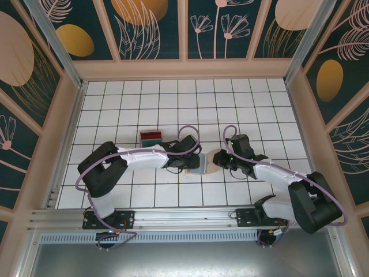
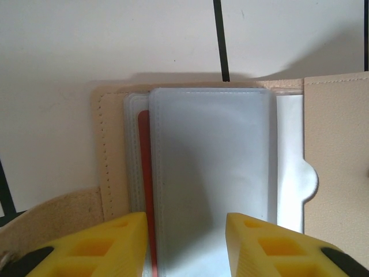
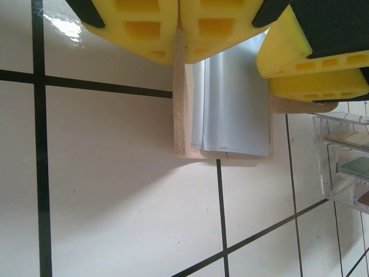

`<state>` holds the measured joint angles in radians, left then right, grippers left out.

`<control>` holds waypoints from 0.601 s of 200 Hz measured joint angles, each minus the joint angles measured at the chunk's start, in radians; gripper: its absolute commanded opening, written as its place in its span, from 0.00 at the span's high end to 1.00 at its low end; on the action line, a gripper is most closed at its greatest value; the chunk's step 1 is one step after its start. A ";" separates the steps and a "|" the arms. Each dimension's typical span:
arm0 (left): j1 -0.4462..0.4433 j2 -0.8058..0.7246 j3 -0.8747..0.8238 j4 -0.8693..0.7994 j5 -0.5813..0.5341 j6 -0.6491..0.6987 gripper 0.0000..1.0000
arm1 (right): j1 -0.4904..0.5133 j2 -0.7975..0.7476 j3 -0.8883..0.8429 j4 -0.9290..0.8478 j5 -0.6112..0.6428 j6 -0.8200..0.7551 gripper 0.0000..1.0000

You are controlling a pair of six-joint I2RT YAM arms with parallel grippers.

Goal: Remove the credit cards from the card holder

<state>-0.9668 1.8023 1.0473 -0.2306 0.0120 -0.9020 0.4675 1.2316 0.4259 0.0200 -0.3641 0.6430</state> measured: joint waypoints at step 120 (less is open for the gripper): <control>0.000 0.012 -0.002 0.107 0.116 0.037 0.43 | 0.000 0.022 0.000 0.008 0.000 0.003 1.00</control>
<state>-0.9668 1.8141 1.0451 -0.1234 0.1280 -0.8650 0.4675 1.2533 0.4259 0.0277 -0.3641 0.6456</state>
